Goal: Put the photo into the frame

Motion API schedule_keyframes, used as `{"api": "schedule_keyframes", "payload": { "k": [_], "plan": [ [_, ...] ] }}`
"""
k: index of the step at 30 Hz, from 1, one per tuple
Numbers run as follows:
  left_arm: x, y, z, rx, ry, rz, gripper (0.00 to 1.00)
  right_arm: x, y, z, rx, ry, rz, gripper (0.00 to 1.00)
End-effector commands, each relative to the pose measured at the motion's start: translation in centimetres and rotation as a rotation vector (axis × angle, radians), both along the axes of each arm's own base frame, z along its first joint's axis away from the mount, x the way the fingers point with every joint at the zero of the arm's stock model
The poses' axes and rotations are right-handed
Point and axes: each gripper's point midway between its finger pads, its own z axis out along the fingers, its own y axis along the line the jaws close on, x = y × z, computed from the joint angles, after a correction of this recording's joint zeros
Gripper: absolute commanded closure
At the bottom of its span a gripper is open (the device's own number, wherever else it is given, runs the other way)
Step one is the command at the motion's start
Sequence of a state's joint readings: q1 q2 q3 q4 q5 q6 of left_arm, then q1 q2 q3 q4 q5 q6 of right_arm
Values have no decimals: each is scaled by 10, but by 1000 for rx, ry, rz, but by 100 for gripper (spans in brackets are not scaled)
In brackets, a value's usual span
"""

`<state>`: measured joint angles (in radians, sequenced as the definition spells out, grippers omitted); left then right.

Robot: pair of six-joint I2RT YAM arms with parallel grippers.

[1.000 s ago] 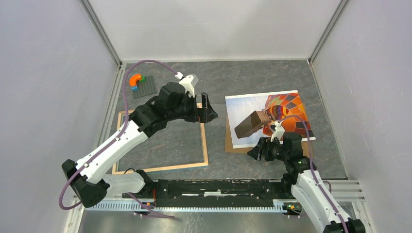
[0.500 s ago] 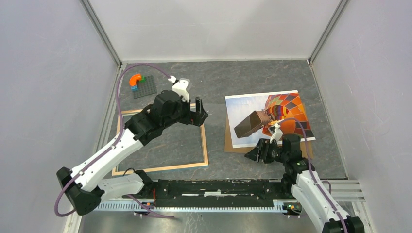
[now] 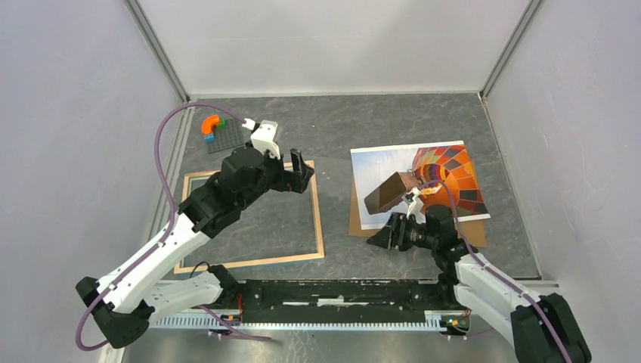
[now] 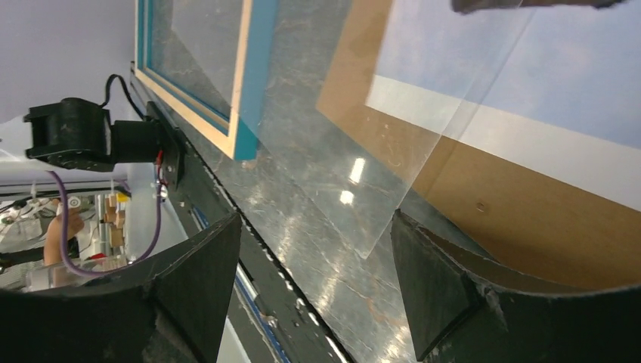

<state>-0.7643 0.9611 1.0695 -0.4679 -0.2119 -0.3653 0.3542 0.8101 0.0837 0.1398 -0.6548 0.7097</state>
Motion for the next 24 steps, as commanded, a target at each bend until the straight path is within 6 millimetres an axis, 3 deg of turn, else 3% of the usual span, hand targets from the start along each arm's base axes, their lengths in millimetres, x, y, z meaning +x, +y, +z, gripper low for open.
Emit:
{"api": "schedule_keyframes", "payload": {
  "k": [1,8,16,24],
  "plan": [
    [7,5,11,7,-65,20,0,28,20,44,112,-143,-32,22],
    [8,4,8,13,-60,18,0,44,33,54,171,-138,-71,21],
    [8,5,9,12,-62,20,0,69,38,50,193,-133,-152,20],
    [6,2,7,9,-55,8,0,96,17,22,-92,-155,-207,16]
  ]
}}
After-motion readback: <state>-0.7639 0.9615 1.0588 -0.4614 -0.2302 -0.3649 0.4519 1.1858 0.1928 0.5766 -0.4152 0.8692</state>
